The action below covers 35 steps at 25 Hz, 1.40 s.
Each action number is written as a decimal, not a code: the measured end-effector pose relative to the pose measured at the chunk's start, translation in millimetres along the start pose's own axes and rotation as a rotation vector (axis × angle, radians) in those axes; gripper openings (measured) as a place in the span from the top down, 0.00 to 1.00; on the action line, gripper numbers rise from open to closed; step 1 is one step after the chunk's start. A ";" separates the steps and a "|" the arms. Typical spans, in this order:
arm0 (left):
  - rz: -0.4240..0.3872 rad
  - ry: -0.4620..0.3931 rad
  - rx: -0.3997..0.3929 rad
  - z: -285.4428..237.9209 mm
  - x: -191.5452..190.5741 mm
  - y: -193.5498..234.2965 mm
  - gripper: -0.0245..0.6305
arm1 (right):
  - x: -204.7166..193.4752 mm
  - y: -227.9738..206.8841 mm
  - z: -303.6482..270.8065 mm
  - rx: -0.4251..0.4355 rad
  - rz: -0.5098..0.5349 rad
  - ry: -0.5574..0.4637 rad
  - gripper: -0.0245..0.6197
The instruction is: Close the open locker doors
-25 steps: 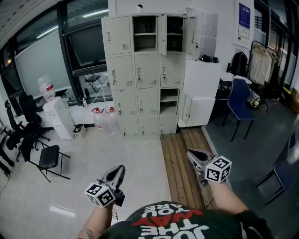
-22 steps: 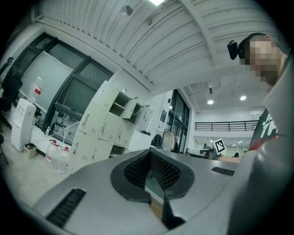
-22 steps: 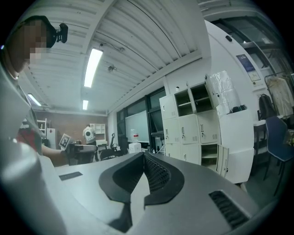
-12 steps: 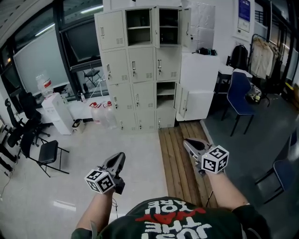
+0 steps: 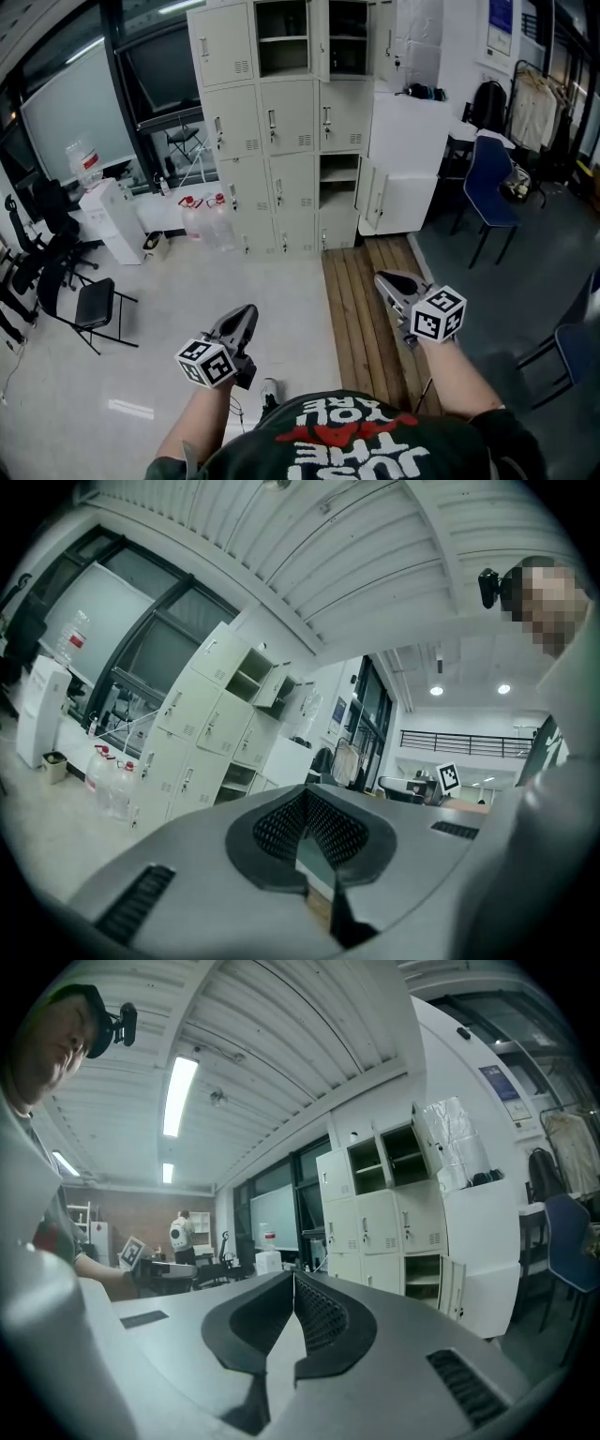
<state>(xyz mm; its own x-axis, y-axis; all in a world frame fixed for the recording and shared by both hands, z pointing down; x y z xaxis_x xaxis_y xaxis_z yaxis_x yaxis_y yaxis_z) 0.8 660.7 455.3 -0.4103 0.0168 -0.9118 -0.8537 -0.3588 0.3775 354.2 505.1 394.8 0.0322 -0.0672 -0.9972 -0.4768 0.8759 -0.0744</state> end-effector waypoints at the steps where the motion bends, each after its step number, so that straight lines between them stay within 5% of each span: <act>1: 0.006 0.000 -0.002 -4.8 0.1 13.0 0.96 | -2.1 -2.8 -12.1 -0.003 0.002 0.003 0.91; 8: 0.022 0.010 -0.059 -65.2 25.6 132.8 0.96 | -0.5 -33.9 -130.7 -0.046 0.013 -0.014 0.91; 19: -0.028 0.014 -0.159 -168.0 123.6 307.1 0.96 | 43.3 -78.6 -328.2 -0.102 0.031 -0.081 0.91; 27: -0.018 0.010 -0.167 -204.3 151.0 373.4 0.96 | 52.6 -109.7 -398.0 -0.131 0.023 -0.080 0.91; 35: -0.013 0.018 -0.146 -224.6 150.5 396.9 0.96 | 51.3 -137.9 -435.4 -0.108 0.015 -0.082 0.91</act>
<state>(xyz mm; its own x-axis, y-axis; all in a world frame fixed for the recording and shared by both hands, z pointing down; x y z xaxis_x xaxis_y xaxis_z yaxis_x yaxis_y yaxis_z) -327.7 311.2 431.7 -0.3929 0.0057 -0.9196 -0.8025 -0.4905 0.3398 39.1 172.9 355.6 0.0935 -0.0116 -0.9955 -0.5696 0.8195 -0.0631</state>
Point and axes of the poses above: the fingertips, and each gripper's own axes: z backward along the fingers, y to its left, x out of its top, the point moved 8 cm from there along z, backward along the fingers, and after that the axes turned 6 degrees about -y, right-handed, at the moved point
